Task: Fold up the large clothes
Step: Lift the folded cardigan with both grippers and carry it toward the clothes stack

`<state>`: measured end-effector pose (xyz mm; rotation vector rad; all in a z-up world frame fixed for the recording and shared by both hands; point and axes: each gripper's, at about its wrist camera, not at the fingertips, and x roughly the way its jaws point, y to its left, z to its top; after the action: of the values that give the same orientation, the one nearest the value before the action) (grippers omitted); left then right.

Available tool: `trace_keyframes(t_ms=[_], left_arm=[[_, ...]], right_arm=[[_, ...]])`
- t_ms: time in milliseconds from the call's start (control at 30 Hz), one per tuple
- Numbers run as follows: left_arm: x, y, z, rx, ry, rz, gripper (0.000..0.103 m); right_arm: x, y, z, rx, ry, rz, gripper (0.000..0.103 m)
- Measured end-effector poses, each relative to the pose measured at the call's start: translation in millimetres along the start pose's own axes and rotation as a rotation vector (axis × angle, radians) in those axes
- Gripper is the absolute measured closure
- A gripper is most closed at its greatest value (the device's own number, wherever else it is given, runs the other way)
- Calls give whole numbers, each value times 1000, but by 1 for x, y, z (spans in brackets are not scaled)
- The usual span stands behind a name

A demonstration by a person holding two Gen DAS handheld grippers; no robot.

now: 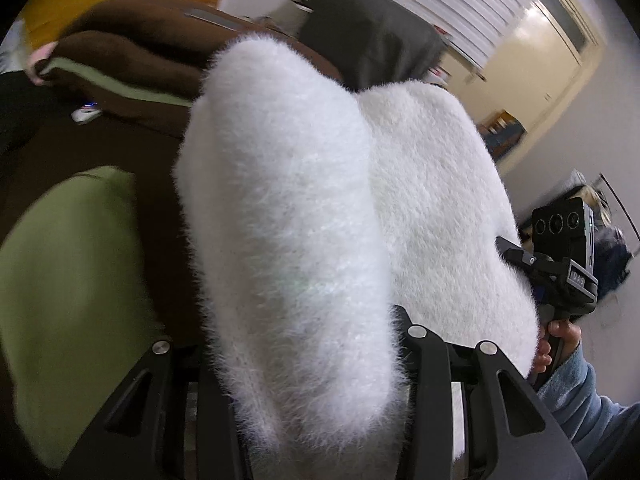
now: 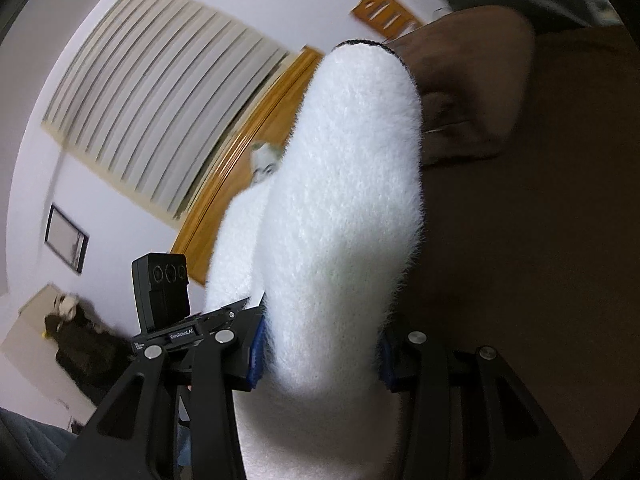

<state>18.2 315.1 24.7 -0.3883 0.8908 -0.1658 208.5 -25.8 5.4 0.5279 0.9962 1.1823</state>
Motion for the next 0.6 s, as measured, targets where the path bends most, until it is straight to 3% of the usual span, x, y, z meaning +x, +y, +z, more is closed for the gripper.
trace_keyframes(t_ms=[333, 600], left_arm=[[-73, 96, -16, -133, -63, 132, 62], [-93, 149, -45, -248, -83, 172, 62]], right_arm=[[123, 38, 13, -39, 131, 99, 61], [196, 58, 9, -60, 237, 101, 61]])
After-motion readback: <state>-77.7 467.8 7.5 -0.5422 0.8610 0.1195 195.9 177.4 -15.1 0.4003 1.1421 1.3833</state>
